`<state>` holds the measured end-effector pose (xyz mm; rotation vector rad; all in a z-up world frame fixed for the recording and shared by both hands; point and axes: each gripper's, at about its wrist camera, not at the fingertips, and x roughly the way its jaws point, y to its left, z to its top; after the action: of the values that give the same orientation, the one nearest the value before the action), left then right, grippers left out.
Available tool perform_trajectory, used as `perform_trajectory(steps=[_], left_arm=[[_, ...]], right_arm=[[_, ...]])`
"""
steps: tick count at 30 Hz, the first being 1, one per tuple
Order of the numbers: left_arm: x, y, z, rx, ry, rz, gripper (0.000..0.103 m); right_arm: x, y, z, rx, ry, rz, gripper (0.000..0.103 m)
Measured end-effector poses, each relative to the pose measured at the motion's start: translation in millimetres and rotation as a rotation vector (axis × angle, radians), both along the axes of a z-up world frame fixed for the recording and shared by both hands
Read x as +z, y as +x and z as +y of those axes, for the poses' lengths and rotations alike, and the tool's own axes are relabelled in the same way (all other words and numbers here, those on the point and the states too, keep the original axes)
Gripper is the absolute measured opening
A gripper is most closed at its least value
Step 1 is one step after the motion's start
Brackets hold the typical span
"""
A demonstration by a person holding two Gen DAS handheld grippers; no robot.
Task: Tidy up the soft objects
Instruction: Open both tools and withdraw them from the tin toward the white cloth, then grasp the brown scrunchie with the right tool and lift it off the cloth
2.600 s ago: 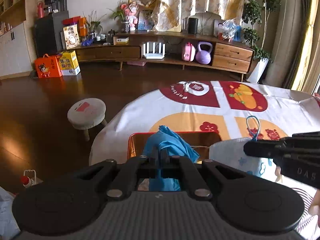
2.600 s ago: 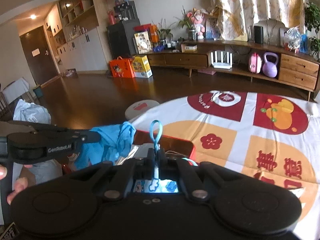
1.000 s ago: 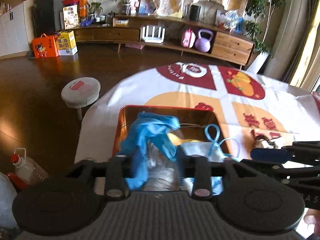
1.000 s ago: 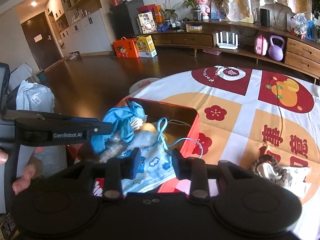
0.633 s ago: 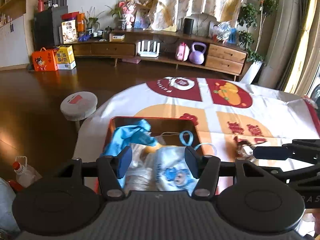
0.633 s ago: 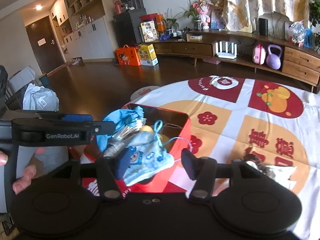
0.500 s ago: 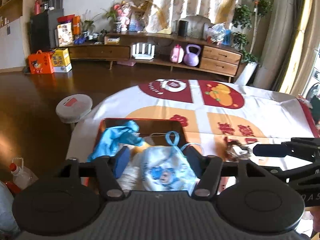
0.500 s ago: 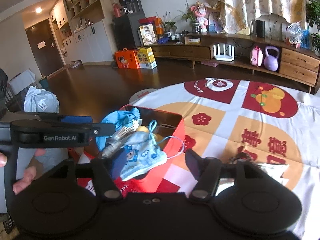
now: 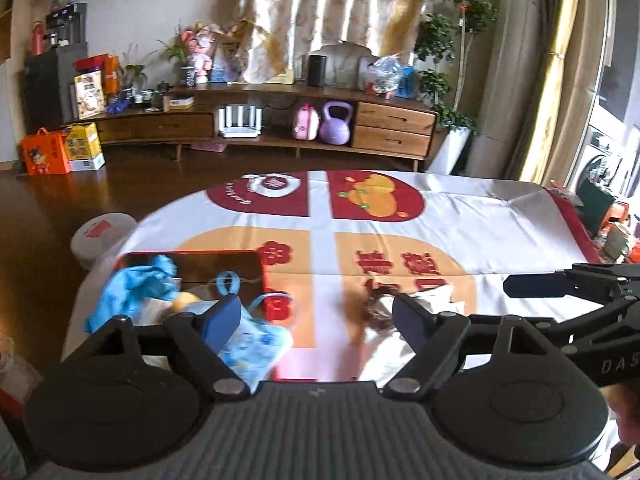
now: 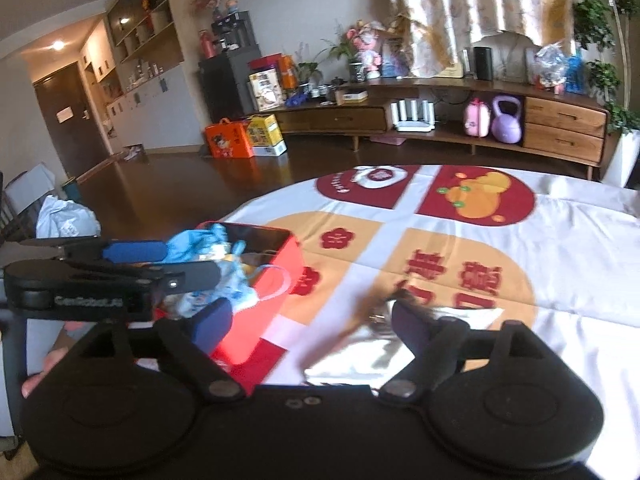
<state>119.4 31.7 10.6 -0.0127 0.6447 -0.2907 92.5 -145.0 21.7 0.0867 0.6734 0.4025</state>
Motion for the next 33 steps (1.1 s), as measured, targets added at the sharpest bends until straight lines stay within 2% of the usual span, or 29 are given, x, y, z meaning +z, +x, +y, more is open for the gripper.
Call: perform_trajectory(steps=[5, 14, 18, 22, 24, 26, 33], left_arm=[[-9.1, -1.0, -25.9, -0.026, 0.019, 0.01, 0.086], [-35.2, 6.1, -58.0, -0.076, -0.001, 0.044, 0.086], [-48.9, 15.1, -70.4, -0.105, 0.02, 0.056, 0.086], [-67.9, 26.5, -80.6, -0.114, 0.027, 0.088, 0.086], [-76.4, 30.0, -85.7, -0.129, 0.025, 0.098, 0.086], [-84.2, 33.1, -91.8, -0.149, 0.026, 0.1, 0.086], [-106.2, 48.4, -108.5, -0.18, 0.044, 0.116, 0.086]], right_arm=[[-6.6, -2.6, -32.4, -0.06, -0.005, 0.001, 0.103], [-23.9, 9.2, -74.6, -0.131, -0.033, 0.024, 0.103], [-38.4, 21.2, -87.2, -0.148, -0.06, 0.048, 0.103], [-50.8, 38.3, -96.3, -0.171, -0.057, 0.078, 0.098], [-55.4, 49.1, -95.4, -0.159, -0.062, 0.087, 0.096], [-59.9, 59.0, -91.8, -0.143, -0.079, 0.095, 0.089], [-77.4, 95.4, -72.8, -0.073, -0.114, 0.137, 0.082]])
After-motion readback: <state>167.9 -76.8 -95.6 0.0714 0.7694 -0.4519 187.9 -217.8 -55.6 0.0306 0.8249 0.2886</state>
